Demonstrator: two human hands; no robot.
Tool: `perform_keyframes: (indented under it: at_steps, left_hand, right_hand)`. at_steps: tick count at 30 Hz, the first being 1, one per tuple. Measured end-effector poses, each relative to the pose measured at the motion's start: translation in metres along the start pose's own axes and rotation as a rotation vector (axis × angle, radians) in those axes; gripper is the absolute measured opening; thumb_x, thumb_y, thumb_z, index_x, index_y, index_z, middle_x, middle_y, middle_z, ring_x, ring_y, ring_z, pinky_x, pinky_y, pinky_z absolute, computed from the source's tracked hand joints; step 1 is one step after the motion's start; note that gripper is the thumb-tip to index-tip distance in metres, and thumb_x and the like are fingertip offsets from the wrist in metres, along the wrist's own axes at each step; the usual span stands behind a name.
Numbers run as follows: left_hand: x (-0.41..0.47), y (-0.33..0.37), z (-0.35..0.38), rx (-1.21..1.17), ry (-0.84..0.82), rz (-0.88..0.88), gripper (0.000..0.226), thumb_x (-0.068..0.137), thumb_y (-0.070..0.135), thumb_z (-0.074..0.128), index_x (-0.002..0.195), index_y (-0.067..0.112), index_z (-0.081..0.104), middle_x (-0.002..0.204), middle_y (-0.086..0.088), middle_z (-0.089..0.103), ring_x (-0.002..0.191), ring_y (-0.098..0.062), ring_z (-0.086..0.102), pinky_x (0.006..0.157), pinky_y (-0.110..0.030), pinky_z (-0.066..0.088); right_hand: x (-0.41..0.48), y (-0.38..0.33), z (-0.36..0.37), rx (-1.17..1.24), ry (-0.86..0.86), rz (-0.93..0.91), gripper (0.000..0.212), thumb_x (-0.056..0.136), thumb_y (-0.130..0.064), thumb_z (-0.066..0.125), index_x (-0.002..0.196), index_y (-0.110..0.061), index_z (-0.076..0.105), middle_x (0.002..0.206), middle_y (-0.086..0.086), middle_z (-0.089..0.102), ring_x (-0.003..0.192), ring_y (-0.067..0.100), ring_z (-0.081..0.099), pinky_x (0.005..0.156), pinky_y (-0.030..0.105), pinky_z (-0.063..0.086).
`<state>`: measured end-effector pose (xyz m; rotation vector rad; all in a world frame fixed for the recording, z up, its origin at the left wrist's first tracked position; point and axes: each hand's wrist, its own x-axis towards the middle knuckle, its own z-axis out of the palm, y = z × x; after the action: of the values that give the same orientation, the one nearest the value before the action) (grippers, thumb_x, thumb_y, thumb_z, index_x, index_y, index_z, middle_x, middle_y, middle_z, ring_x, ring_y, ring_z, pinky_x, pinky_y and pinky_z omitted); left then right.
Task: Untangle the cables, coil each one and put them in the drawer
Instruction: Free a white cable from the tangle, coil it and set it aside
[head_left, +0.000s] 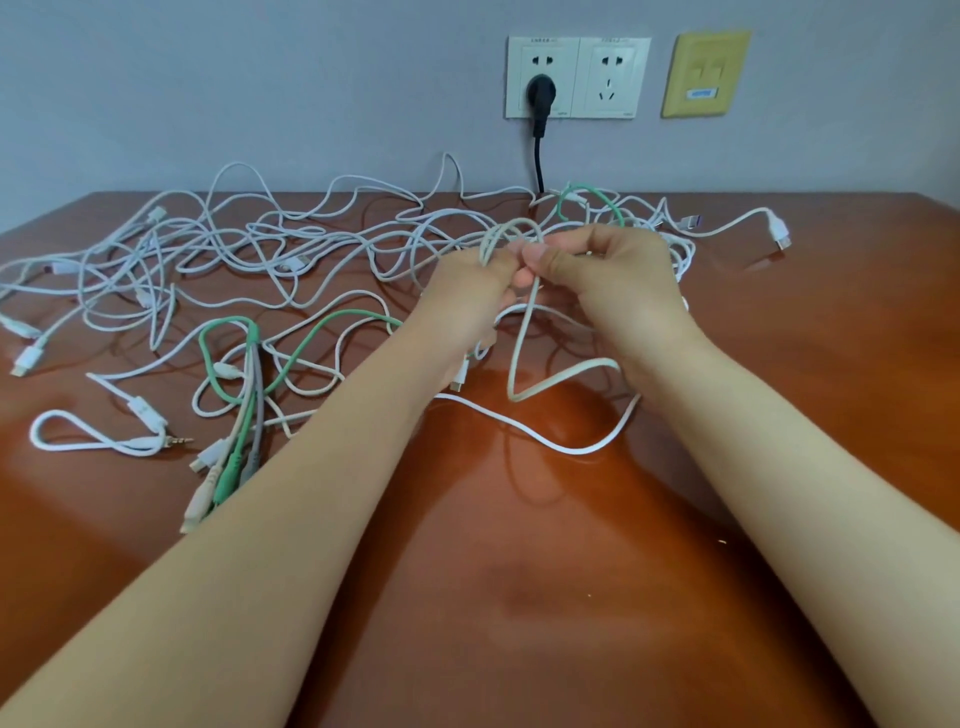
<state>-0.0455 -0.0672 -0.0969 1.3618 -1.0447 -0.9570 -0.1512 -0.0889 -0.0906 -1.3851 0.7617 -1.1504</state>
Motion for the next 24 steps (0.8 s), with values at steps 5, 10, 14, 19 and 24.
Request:
perform_keyframes:
  at_steps: [5, 10, 14, 19, 24]
  left_hand:
    - [-0.005, 0.003, 0.004, -0.001, 0.038, 0.148, 0.020, 0.099, 0.015, 0.043, 0.087, 0.010, 0.057, 0.031, 0.012, 0.046, 0.033, 0.002, 0.047, 0.042, -0.006, 0.034]
    - [0.002, -0.004, 0.004, 0.232, 0.152, 0.302, 0.032, 0.096, 0.018, 0.049, 0.067, 0.029, 0.060, 0.046, 0.010, 0.052, 0.049, -0.003, 0.048, 0.060, -0.023, 0.038]
    - [0.004, -0.003, 0.006, 0.236, 0.222, 0.310, 0.030, 0.095, 0.018, 0.051, 0.067, 0.026, 0.057, 0.061, 0.008, 0.053, 0.063, -0.013, 0.048, 0.068, -0.030, 0.040]
    - [0.005, -0.001, -0.004, 0.112, 0.162, 0.173, 0.036, 0.098, 0.020, 0.046, 0.063, 0.020, 0.051, 0.034, 0.012, 0.042, 0.033, 0.000, 0.037, 0.037, -0.015, 0.028]
    - [0.000, 0.003, 0.000, 0.092, 0.087, 0.227, 0.024, 0.100, 0.016, 0.041, 0.087, 0.008, 0.059, 0.032, 0.013, 0.045, 0.030, 0.001, 0.041, 0.037, -0.009, 0.031]
  right_hand:
    - [0.006, 0.005, -0.005, -0.334, 0.047, -0.060, 0.020, 0.085, -0.008, 0.065, 0.066, -0.013, 0.061, 0.056, 0.000, 0.065, 0.054, 0.012, 0.061, 0.057, 0.024, 0.053]
    - [0.007, 0.010, -0.002, -0.592, 0.081, -0.173, 0.030, 0.082, -0.011, 0.065, 0.056, -0.021, 0.053, 0.060, 0.003, 0.064, 0.060, 0.018, 0.061, 0.069, 0.030, 0.051]
    - [0.004, 0.006, 0.003, -0.672, 0.070, -0.195, 0.021, 0.083, -0.020, 0.060, 0.071, -0.024, 0.044, 0.062, -0.006, 0.058, 0.061, 0.011, 0.053, 0.058, 0.020, 0.039]
    - [-0.002, 0.007, 0.008, -0.725, -0.097, -0.187, 0.028, 0.076, -0.005, 0.063, 0.071, -0.026, 0.046, 0.069, -0.006, 0.059, 0.077, 0.020, 0.062, 0.074, 0.033, 0.049]
    - [0.003, 0.005, 0.003, -0.629, -0.081, -0.127, 0.021, 0.093, -0.012, 0.051, 0.076, -0.023, 0.045, 0.061, -0.007, 0.061, 0.051, 0.001, 0.051, 0.060, 0.022, 0.042]
